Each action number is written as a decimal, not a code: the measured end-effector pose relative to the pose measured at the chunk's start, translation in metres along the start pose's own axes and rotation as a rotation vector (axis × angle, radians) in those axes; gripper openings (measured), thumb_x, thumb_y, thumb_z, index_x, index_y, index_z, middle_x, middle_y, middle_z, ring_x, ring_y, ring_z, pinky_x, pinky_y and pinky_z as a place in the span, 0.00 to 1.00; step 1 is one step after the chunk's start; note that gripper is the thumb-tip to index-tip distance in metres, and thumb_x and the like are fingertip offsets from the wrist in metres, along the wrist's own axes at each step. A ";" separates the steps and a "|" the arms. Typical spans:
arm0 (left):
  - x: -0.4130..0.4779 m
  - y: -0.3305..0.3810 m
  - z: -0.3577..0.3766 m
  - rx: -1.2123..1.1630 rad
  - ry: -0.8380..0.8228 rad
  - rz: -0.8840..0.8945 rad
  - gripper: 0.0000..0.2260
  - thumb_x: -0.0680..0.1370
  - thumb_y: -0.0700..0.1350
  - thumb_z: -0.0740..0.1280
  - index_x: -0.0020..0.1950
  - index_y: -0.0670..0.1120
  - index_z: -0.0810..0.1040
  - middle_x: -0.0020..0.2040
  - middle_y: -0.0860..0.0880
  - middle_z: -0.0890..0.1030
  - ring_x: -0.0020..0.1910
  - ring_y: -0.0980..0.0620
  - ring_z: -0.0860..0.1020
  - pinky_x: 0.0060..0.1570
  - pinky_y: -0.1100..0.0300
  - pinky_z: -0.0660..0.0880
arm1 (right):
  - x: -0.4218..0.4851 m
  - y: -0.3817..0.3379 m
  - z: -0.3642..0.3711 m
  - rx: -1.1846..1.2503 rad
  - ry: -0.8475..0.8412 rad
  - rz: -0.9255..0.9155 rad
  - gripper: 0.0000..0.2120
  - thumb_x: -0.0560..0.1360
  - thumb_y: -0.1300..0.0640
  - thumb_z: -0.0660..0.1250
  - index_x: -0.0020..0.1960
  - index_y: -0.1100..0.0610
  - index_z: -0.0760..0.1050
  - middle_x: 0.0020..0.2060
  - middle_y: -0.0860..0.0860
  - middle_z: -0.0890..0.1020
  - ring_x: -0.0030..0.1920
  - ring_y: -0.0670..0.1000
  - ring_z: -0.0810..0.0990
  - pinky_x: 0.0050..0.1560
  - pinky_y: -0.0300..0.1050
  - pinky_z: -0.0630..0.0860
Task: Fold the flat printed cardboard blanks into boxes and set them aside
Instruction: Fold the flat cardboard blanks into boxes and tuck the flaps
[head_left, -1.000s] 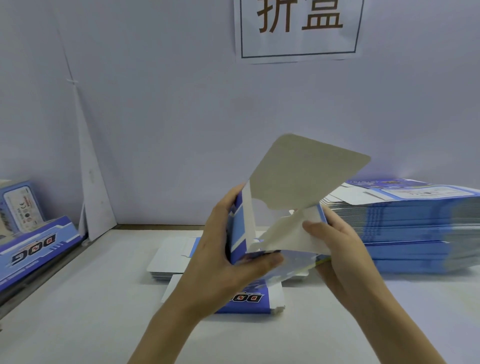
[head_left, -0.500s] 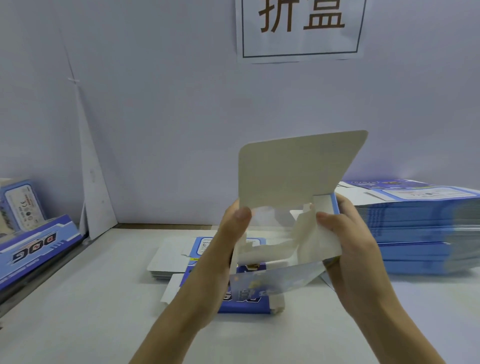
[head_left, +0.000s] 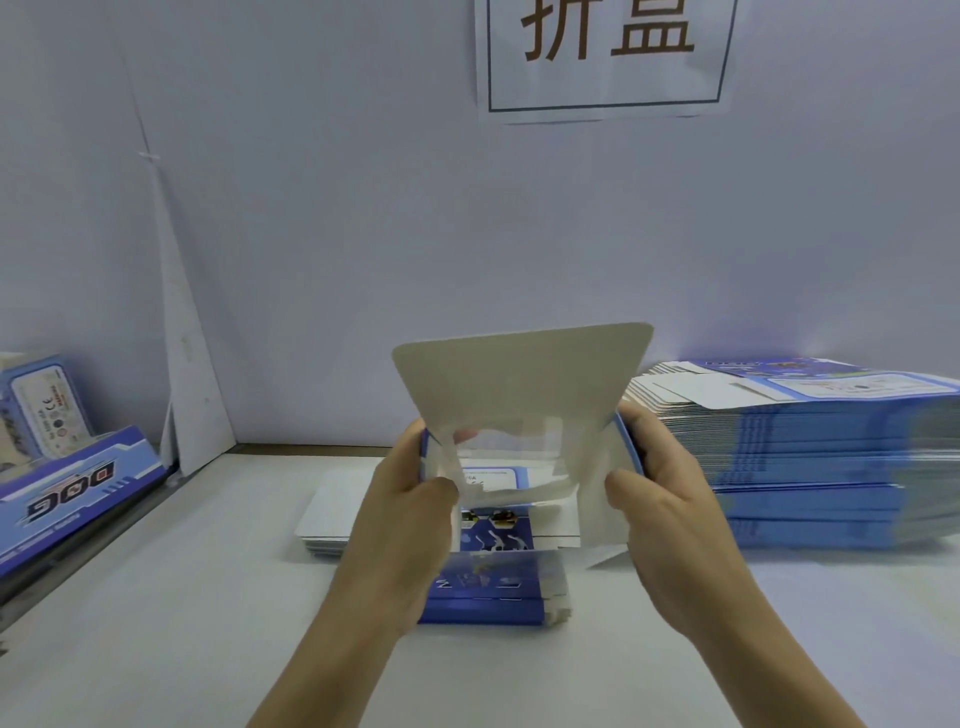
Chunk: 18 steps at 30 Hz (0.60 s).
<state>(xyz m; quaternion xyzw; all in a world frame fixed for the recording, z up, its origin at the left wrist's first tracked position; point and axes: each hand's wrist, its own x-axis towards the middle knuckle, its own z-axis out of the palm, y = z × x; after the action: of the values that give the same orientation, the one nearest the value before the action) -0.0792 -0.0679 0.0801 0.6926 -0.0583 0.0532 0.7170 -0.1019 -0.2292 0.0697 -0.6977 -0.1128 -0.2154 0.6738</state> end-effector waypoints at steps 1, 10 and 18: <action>0.001 -0.001 -0.001 -0.010 -0.011 0.009 0.21 0.76 0.32 0.60 0.45 0.58 0.81 0.46 0.56 0.83 0.53 0.49 0.78 0.53 0.52 0.74 | 0.000 0.000 0.001 -0.001 -0.011 0.002 0.26 0.62 0.63 0.57 0.51 0.40 0.79 0.47 0.45 0.84 0.48 0.48 0.80 0.50 0.45 0.75; -0.001 -0.002 0.001 0.117 -0.198 0.124 0.25 0.77 0.34 0.60 0.43 0.68 0.80 0.43 0.61 0.83 0.45 0.59 0.79 0.46 0.66 0.75 | 0.005 0.004 -0.005 0.087 0.054 0.058 0.32 0.69 0.80 0.53 0.49 0.45 0.79 0.42 0.48 0.84 0.43 0.52 0.78 0.44 0.46 0.72; 0.009 -0.009 -0.008 0.123 0.026 0.292 0.20 0.74 0.27 0.53 0.41 0.49 0.77 0.26 0.57 0.70 0.26 0.57 0.63 0.23 0.71 0.60 | 0.000 0.010 0.003 -0.019 -0.023 -0.024 0.28 0.60 0.66 0.55 0.52 0.42 0.78 0.41 0.40 0.82 0.37 0.42 0.76 0.38 0.31 0.70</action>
<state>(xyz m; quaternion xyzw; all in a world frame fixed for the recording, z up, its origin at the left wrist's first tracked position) -0.0691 -0.0601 0.0727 0.7187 -0.1456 0.1694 0.6585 -0.0968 -0.2268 0.0610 -0.7050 -0.1270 -0.2165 0.6633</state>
